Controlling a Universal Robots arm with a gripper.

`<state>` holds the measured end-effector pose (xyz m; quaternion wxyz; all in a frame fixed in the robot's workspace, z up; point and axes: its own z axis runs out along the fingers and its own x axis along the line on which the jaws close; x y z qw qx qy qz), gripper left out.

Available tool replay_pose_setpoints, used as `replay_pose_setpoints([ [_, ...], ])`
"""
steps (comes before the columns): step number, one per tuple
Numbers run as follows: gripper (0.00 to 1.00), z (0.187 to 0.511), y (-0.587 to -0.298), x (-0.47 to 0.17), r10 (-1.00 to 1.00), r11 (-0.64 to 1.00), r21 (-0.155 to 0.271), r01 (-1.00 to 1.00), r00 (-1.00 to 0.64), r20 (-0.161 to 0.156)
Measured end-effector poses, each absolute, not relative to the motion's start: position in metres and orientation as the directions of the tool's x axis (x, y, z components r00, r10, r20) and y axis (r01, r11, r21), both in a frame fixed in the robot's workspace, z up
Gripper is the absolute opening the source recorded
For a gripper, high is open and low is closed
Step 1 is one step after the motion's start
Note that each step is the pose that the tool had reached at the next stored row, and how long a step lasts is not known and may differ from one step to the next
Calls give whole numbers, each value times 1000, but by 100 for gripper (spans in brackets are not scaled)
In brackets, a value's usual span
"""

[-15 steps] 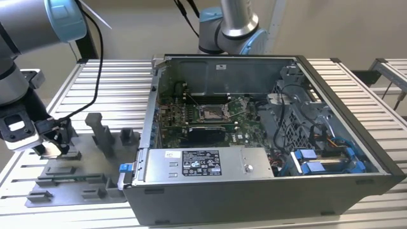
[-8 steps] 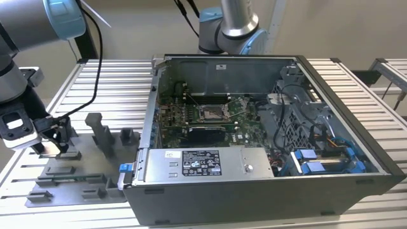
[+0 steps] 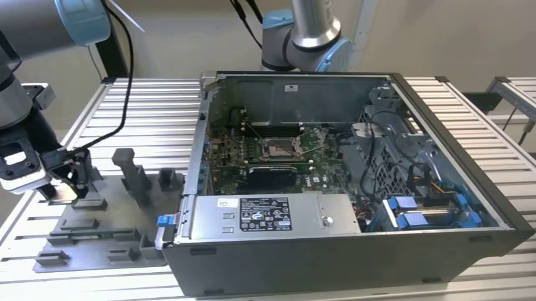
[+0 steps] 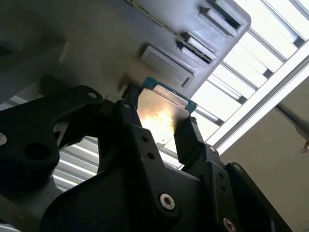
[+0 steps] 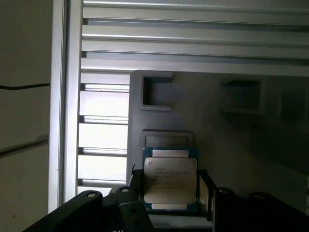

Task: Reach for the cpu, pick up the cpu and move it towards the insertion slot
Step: 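Pick up the cpu and move it towards the insertion slot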

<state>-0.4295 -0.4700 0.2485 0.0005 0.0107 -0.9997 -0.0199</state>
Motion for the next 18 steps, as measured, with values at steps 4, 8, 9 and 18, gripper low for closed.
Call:
replay_pose_setpoints([
  [4,0,256,-470,-430,-21,999,40,-21,-1000,1],
  [8,0,263,-470,-430,-21,999,40,-21,-1000,1],
  [9,0,265,-470,-430,-21,999,40,-21,-1000,1],
  [18,0,278,-470,-430,-21,999,40,-21,-1000,1],
])
